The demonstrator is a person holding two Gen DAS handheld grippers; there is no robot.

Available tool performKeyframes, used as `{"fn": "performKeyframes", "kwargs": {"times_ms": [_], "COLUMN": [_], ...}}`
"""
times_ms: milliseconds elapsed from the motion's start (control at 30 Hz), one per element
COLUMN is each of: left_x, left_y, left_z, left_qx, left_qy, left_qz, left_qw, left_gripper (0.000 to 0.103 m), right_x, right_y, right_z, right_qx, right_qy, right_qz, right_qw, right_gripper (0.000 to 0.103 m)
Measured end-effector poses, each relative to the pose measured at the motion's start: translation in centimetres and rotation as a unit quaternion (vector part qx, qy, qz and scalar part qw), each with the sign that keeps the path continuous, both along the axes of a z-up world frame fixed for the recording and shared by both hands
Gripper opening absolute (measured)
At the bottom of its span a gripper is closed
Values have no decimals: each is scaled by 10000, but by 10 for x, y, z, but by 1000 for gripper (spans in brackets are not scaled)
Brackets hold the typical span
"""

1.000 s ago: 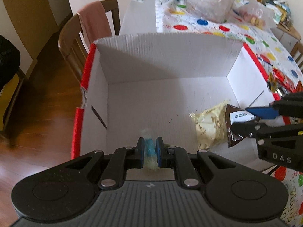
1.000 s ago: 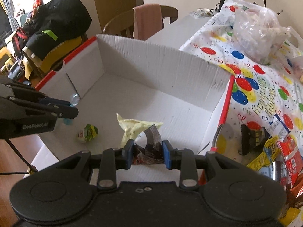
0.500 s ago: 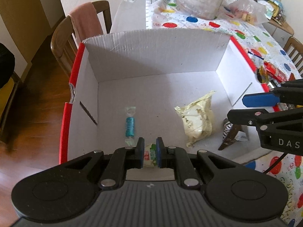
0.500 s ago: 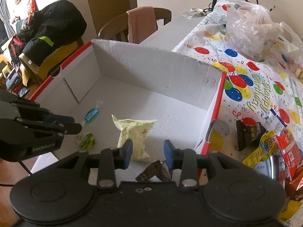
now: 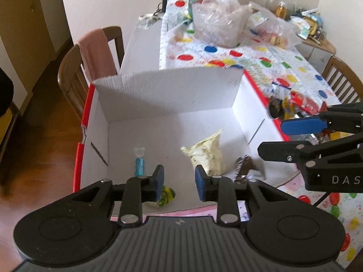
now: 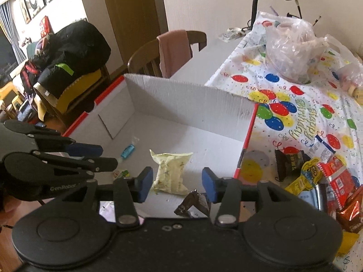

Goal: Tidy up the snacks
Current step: 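Open both tools to drop the wrapper and candy into the box, then move both tools back toward the snack pile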

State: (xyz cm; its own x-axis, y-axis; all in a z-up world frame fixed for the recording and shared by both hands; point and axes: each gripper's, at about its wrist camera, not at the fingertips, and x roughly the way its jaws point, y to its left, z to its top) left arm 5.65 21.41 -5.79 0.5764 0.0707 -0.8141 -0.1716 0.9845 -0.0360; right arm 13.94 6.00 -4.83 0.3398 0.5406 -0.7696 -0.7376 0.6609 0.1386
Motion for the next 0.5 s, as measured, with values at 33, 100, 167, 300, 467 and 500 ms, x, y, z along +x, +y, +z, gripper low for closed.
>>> {"fn": "performKeyframes", "kwargs": {"times_ms": [33,100,167,300,467,500], "left_x": [-1,-3,-4,-4,0,0], "left_y": [-3,-9,-16,-32,-59,-65], "left_z": [3,9,15,24,32,33], "left_qx": [0,8,13,-3,-34,-43], "left_qy": [-49,-181,-274,-408,-569,-589], "left_qz": [-13,-33,-95,-183,-358,-392], "left_qw": [10000,9998,9996,9990,9977,9975], "left_gripper": [41,58,58,65,66,66], "right_x": [-1,-3,-5,-10,-13,-14], "right_y": [-3,-9,-16,-34,-61,-67], "right_z": [3,8,14,25,37,39], "right_qx": [38,108,191,350,545,581], "right_qy": [-14,-33,-62,-169,-254,-284], "right_qz": [-12,-63,-97,-165,-276,-294], "right_qw": [10000,9999,9998,9991,9978,9975], "right_gripper": [51,54,58,68,79,82]}}
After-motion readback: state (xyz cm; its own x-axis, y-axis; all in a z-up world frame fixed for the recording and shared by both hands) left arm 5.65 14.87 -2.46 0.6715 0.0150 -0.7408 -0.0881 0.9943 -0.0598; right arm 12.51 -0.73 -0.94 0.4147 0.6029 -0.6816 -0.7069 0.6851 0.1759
